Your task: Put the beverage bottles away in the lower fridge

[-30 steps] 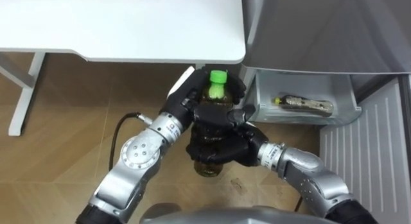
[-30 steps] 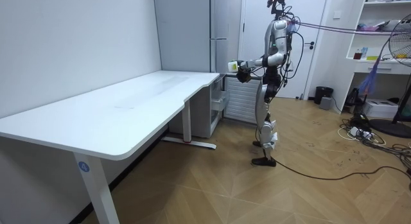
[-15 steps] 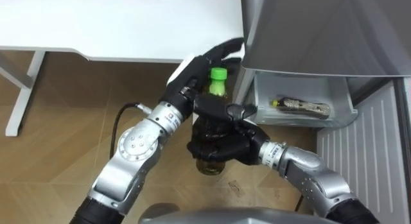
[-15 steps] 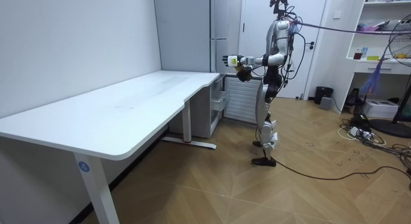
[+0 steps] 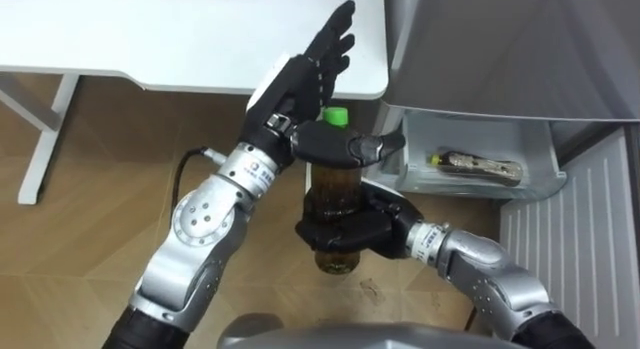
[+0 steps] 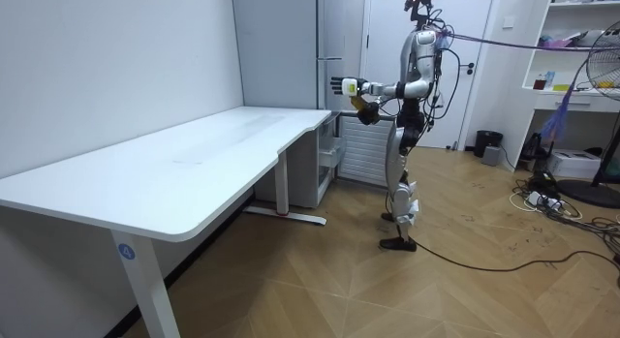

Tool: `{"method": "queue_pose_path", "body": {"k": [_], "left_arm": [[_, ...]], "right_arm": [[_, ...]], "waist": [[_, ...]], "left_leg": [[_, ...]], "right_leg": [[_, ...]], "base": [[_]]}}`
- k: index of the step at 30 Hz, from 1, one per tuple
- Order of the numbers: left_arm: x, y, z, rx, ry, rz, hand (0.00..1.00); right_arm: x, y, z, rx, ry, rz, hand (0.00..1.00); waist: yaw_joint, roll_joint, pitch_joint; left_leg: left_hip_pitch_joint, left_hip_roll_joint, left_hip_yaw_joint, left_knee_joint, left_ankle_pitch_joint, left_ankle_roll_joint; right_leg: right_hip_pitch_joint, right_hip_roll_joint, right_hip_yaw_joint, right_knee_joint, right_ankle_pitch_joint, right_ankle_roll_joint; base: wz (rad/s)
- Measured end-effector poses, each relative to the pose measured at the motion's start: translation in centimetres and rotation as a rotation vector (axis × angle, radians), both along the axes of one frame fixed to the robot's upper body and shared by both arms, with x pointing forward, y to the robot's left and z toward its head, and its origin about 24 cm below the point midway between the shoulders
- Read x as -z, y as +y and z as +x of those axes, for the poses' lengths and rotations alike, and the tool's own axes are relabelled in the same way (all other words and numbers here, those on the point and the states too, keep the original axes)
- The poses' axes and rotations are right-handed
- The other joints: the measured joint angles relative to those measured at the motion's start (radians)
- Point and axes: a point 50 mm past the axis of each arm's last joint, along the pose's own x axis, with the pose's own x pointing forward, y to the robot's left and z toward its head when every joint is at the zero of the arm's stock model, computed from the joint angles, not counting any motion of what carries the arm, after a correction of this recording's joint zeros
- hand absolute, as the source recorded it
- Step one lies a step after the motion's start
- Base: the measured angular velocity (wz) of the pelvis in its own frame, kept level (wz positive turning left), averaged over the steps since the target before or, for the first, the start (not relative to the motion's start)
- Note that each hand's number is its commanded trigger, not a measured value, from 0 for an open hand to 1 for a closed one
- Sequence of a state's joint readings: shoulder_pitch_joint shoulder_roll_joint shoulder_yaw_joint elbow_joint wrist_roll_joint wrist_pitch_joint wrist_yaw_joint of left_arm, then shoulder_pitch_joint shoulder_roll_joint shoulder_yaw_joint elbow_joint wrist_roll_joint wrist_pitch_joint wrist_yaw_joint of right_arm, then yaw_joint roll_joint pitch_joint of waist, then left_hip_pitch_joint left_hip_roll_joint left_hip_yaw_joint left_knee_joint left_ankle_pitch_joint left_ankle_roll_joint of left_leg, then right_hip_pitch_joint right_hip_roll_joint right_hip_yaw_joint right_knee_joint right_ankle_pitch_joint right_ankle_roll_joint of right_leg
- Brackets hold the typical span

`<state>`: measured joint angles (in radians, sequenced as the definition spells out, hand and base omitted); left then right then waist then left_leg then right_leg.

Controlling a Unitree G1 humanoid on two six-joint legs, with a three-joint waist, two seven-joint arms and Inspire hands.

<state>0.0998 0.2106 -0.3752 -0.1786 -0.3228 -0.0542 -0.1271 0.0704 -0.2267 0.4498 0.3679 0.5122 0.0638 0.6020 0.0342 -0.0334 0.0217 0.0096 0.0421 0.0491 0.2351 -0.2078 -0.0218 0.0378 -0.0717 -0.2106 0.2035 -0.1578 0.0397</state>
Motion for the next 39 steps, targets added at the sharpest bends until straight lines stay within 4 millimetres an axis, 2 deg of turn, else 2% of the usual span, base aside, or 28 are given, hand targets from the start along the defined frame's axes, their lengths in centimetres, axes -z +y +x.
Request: {"method": "queue_pose_path", "body": {"k": [3, 9, 12, 14, 17, 19, 21, 24, 28, 30, 32, 33, 34, 35, 37, 39], "left_arm": [[-0.3, 0.3, 0.1, -0.023, -0.011, -0.003, 0.00], [-2.2, 1.6, 0.5, -0.125, -0.104, -0.014, 0.00], [-2.6, 2.9, 0.8, -0.224, -0.134, -0.012, 0.00], [-3.1, 4.3, 1.1, -0.298, -0.155, -0.005, 0.00], [-4.1, 6.1, 1.1, -0.407, -0.212, -0.009, 0.00], [-4.5, 7.9, 1.1, -0.526, -0.237, 0.011, 0.00], [-4.5, 8.9, 0.8, -0.596, -0.247, 0.021, 0.00], [-4.1, 10.6, 0.4, -0.712, -0.246, 0.086, 0.00], [-0.7, 13.6, -0.5, -0.872, -0.102, 0.156, 0.00], [1.3, 14.3, -1.0, -0.916, -0.012, 0.189, 0.00], [4.6, 15.2, -2.0, -0.955, 0.142, 0.216, 0.00], [5.4, 15.4, -2.5, -0.968, 0.187, 0.223, 0.00], [7.1, 15.9, -3.7, -0.987, 0.273, 0.252, 0.00], [8.0, 16.0, -4.3, -0.990, 0.317, 0.270, 0.00], [11.8, 16.2, -6.8, -0.986, 0.521, 0.313, 0.00], [14.1, 16.0, -9.1, -0.980, 0.675, 0.310, 0.00]], "right_arm": [[0.3, -0.1, -0.4, 0.013, 0.015, -0.007, 1.00], [0.8, -0.6, -1.3, 0.033, 0.045, -0.012, 1.00], [0.8, -1.1, -1.4, 0.048, 0.048, -0.018, 1.00], [1.0, -1.8, -1.7, 0.080, 0.060, -0.021, 1.00], [1.1, -2.5, -1.9, 0.116, 0.065, -0.028, 1.00], [1.1, -3.2, -1.8, 0.149, 0.063, -0.035, 1.00], [1.0, -3.8, -1.7, 0.189, 0.059, -0.038, 1.00], [1.0, -4.4, -1.6, 0.214, 0.050, -0.058, 1.00], [0.9, -5.6, -1.4, 0.257, 0.043, -0.081, 1.00], [1.0, -6.1, -1.6, 0.276, 0.049, -0.101, 1.00], [1.3, -6.5, -2.1, 0.304, 0.070, -0.115, 1.00], [1.3, -6.5, -2.3, 0.313, 0.077, -0.116, 1.00], [1.6, -6.5, -2.7, 0.332, 0.091, -0.121, 1.00], [1.7, -6.6, -2.9, 0.341, 0.098, -0.124, 1.00], [2.0, -6.8, -3.4, 0.361, 0.126, -0.143, 1.00], [2.2, -6.9, -3.6, 0.371, 0.141, -0.149, 1.00]], "waist": [[0.001, 0.001, -0.0005], [0.006, 0.011, -0.0041], [0.020, 0.014, -0.0045], [0.047, 0.016, -0.0052], [0.059, 0.022, -0.0056], [0.073, 0.033, -0.0114], [0.083, 0.041, -0.0128], [0.086, 0.045, -0.0103], [0.085, 0.051, -0.0087], [0.100, 0.050, -0.0088], [0.104, 0.050, -0.0092], [0.106, 0.050, -0.0093], [0.100, 0.049, -0.0098], [0.099, 0.049, -0.0099], [0.099, 0.049, -0.0106], [0.091, 0.049, -0.0117]], "left_leg": [[0.001, 0.000, 0.001, -0.002, 0.000, 0.000], [0.039, 0.000, 0.003, -0.019, 0.000, 0.000], [0.042, 0.000, 0.007, -0.020, 0.000, 0.000], [0.044, 0.000, 0.004, -0.021, 0.000, 0.000], [0.051, 0.000, 0.003, -0.021, 0.001, 0.000], [0.066, -0.001, 0.002, -0.034, 0.001, -0.001], [0.076, -0.001, 0.002, -0.038, 0.001, -0.001], [0.088, -0.001, -0.004, -0.040, 0.001, -0.001], [0.090, -0.001, -0.008, -0.047, 0.002, -0.003], [0.090, -0.001, -0.008, -0.047, 0.002, -0.003], [0.088, -0.001, -0.006, -0.050, 0.002, -0.003], [0.088, -0.001, -0.007, -0.051, 0.002, -0.003], [0.087, -0.001, -0.007, -0.052, 0.002, -0.003], [0.085, -0.001, -0.008, -0.052, 0.002, -0.003], [0.082, -0.002, -0.009, -0.052, 0.002, -0.003], [0.081, -0.002, -0.008, -0.052, 0.002, -0.003]], "right_leg": [[0.000, 0.000, 0.001, 0.000, 0.000, 0.000], [0.034, 0.001, 0.001, -0.002, -0.001, 0.001], [0.034, 0.001, 0.007, -0.002, -0.001, 0.001], [0.034, 0.002, 0.008, -0.002, -0.001, 0.001], [0.044, 0.002, 0.006, -0.011, 0.000, 0.001], [0.060, 0.003, 0.003, -0.020, 0.000, 0.001], [0.069, 0.003, 0.003, -0.023, 0.000, 0.001], [0.087, 0.004, -0.009, -0.036, 0.000, 0.001], [0.089, 0.004, -0.013, -0.036, -0.001, 0.003], [0.089, 0.004, -0.014, -0.037, -0.001, 0.003], [0.087, 0.004, -0.013, -0.037, -0.001, 0.003], [0.087, 0.004, -0.013, -0.037, -0.002, 0.003], [0.086, 0.004, -0.013, -0.039, -0.002, 0.003], [0.085, 0.004, -0.013, -0.039, -0.002, 0.003], [0.082, 0.004, -0.015, -0.039, -0.002, 0.003], [0.078, 0.004, -0.014, -0.039, -0.002, 0.003]], "base": [[0.00], [-0.01], [-0.04], [0.00], [0.02], [0.02], [0.00], [0.08], [0.03], [0.00], [0.00], [0.00], [0.00], [0.00], [0.00], [0.00]]}}
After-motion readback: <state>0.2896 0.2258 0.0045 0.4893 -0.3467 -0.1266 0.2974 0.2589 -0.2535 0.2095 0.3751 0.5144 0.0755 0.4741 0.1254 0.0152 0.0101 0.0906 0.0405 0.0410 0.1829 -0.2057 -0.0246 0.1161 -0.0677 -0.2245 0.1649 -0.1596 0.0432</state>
